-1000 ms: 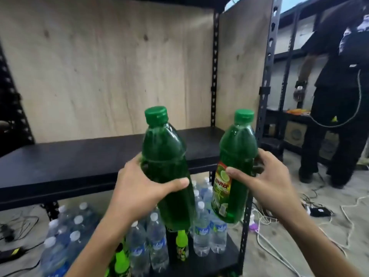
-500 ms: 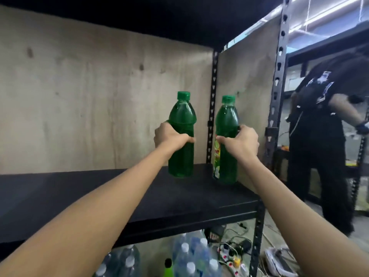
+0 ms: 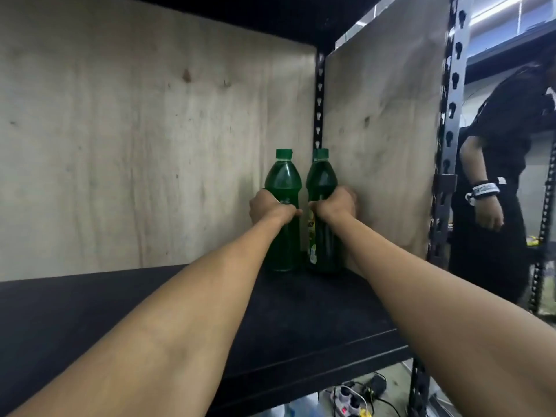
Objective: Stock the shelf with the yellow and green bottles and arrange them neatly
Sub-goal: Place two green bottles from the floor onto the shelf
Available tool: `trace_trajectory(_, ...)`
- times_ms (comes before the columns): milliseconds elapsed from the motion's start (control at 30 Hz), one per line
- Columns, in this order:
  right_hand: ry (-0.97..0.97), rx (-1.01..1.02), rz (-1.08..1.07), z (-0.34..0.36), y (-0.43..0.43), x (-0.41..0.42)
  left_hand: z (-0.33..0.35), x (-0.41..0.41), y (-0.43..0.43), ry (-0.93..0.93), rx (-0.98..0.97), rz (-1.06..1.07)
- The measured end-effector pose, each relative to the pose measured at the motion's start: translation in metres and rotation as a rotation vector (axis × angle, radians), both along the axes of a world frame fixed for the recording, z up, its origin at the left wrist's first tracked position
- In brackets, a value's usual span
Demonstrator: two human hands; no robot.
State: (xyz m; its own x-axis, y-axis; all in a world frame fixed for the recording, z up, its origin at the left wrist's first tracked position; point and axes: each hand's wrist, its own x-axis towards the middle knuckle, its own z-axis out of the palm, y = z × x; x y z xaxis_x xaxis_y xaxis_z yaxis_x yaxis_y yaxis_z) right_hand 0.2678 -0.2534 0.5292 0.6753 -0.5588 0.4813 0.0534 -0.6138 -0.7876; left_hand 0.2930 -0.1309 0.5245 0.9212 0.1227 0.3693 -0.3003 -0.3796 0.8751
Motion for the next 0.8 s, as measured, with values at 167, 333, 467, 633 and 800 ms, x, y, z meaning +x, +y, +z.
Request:
trace_trajectory(167,0.006,-0.004,-0.065,-0.012,-0.008,0.017,-0.012,0.025,-0.001,-0.056,0.05,-0.052)
trace_trajectory(333,0.02,-0.029,-0.059,-0.018,-0.011,0.017,-0.02,0.029,0.008,-0.053,0.066,-0.161)
trace_trajectory(467,0.019,0.024,-0.017,-0.015,-0.006,-0.009,-0.019,0.01,0.025,0.168,0.206,-0.285)
trace_trajectory(633,-0.105,-0.036,0.066,-0.023,0.021,-0.096,-0.024,-0.04,0.05,0.316,0.077,-0.302)
trace_trajectory(800,-0.144,-0.015,0.267,-0.082,0.079,-0.231,-0.038,-0.148,0.11,0.107,-0.094,-0.315)
